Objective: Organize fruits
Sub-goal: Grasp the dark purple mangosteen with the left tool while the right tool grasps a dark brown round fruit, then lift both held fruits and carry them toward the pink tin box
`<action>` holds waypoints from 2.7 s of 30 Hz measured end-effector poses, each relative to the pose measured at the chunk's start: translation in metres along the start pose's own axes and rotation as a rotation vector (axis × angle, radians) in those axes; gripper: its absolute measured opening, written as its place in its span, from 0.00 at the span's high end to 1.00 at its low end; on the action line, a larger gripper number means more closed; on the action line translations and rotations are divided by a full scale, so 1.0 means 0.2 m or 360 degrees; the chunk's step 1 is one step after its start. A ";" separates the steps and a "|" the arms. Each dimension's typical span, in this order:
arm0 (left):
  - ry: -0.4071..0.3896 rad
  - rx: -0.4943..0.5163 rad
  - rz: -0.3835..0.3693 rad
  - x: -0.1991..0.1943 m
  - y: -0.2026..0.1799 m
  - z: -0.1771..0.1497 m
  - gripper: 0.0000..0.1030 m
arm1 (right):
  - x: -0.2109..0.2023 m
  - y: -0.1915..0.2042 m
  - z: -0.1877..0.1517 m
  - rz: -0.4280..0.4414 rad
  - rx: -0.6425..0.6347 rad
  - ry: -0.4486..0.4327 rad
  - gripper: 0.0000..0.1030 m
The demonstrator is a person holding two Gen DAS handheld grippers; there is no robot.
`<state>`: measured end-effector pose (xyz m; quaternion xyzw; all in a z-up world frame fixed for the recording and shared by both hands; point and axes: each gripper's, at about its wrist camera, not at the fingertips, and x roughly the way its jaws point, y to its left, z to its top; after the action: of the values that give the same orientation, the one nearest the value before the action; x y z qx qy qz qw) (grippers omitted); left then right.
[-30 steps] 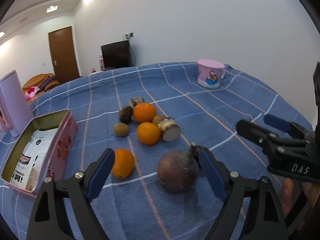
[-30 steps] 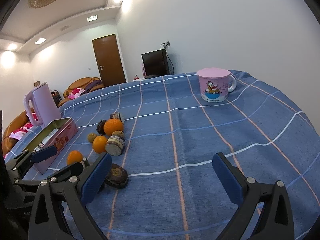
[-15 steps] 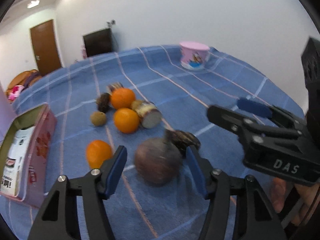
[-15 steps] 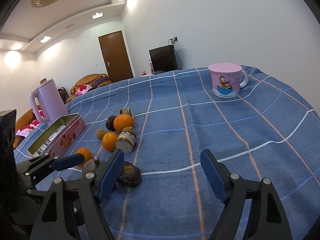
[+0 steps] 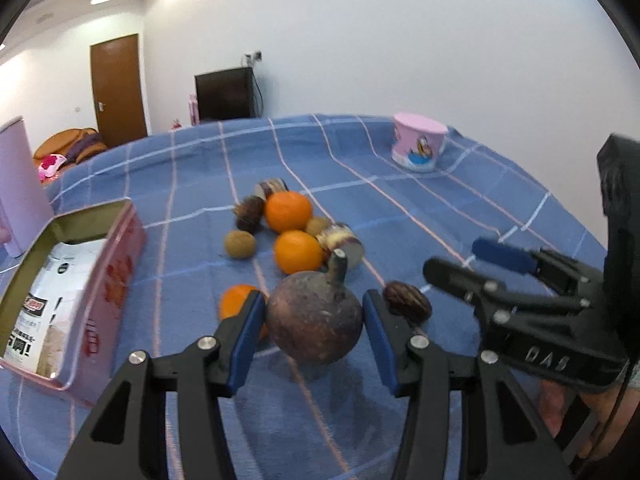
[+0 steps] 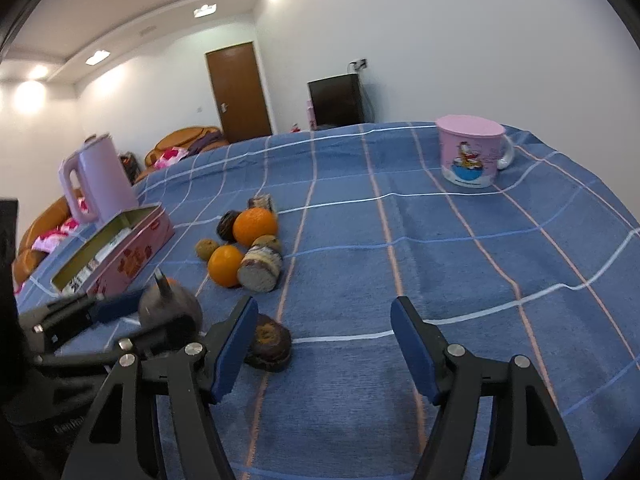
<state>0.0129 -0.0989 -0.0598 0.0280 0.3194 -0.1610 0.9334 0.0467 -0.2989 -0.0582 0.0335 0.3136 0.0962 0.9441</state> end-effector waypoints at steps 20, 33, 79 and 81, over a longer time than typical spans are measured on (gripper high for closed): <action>-0.0097 -0.0128 0.0102 -0.04 0.17 0.00 0.49 | 0.21 0.17 0.00 0.0166 -0.0169 0.0340 0.58; -0.0155 -0.0092 0.0130 -0.07 0.14 -0.01 0.49 | 0.07 0.22 -0.01 0.0172 -0.0267 0.0102 0.59; -0.0405 0.0058 0.0168 -0.21 0.05 -0.05 0.49 | -0.10 0.24 -0.03 0.0146 -0.0276 -0.0256 0.59; -0.0416 0.0062 0.0177 -0.22 0.05 -0.04 0.49 | -0.11 0.24 -0.03 0.0144 -0.0276 -0.0266 0.59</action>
<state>-0.0220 -0.0762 -0.0406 0.0426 0.1898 -0.1173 0.9739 0.0179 -0.2561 -0.0451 -0.0263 0.2224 0.1624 0.9610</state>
